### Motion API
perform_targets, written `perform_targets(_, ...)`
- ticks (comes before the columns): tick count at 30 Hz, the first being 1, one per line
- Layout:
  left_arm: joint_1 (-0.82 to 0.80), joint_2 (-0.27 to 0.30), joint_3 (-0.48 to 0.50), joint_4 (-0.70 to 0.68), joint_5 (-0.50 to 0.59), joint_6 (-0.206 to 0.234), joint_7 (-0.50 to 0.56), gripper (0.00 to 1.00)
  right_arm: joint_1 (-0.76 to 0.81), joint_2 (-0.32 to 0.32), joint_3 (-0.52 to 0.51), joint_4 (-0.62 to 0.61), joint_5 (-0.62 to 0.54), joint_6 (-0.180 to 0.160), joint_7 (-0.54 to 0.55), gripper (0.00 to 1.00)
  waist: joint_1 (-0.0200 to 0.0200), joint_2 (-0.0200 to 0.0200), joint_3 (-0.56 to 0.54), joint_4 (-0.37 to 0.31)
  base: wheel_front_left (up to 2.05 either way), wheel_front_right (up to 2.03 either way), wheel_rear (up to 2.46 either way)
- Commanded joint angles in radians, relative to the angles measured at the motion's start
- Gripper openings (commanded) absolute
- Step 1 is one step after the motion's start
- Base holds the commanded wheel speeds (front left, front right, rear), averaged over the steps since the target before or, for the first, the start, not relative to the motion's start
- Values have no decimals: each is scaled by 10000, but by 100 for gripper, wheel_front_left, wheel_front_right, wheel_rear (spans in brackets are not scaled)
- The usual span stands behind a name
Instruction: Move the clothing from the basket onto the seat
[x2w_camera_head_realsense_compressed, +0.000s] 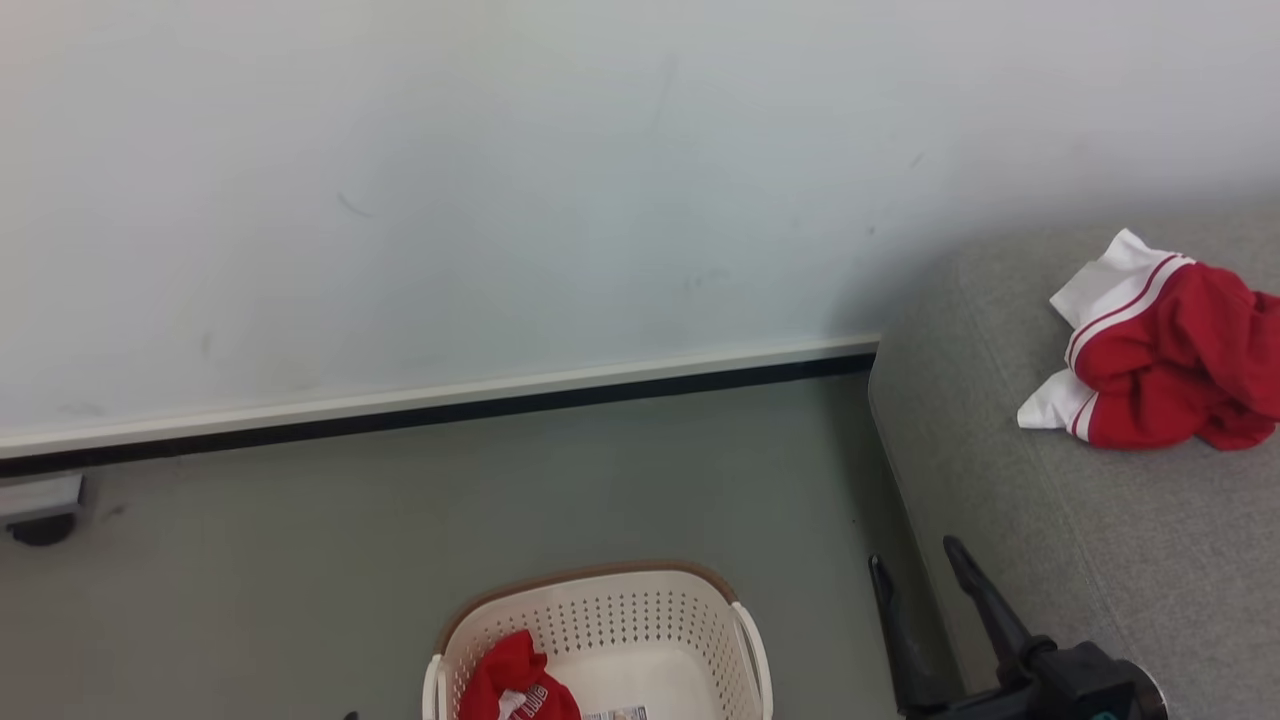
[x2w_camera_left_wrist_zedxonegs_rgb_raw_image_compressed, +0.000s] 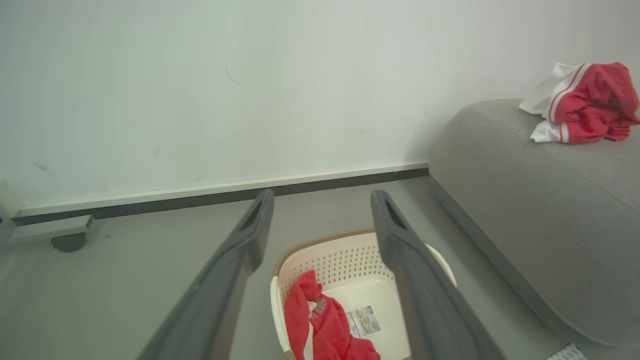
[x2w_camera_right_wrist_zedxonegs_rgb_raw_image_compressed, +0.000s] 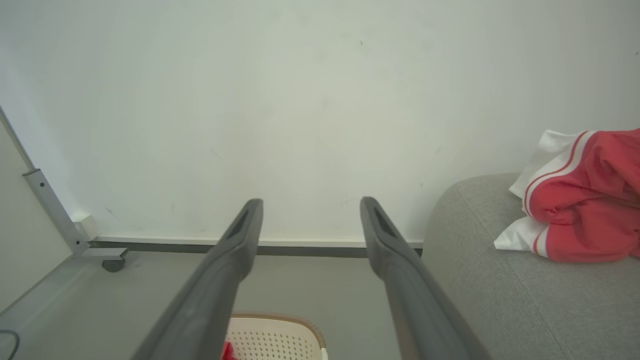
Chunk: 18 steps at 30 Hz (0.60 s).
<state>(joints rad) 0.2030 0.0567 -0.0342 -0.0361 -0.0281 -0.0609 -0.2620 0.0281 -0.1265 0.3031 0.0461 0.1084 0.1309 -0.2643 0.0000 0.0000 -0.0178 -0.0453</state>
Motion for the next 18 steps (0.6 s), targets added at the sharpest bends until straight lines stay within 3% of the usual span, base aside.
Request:
perform_targets(1, -168, 14, -78, 159, -14, -77, -34, 100, -98, -55, -25, -62, 81, -3, -8, 100, 0, 0, 282, -98, 0, 0, 0)
perform_targets(9, -1917, 413, -1293, 1827, 341, -596, -34, 100, -1186, -119, 194, -621, 10, -3, -8, 100, 0, 0, 1861, -330, 0, 0, 0)
perform_targets(18, -4406, 875, -2677, 4469, 623, -670, -34, 100, -2841, 89, 982, -1167, -72, -3, -8, 100, 0, 0, 3806, -845, 0, 0, 0)
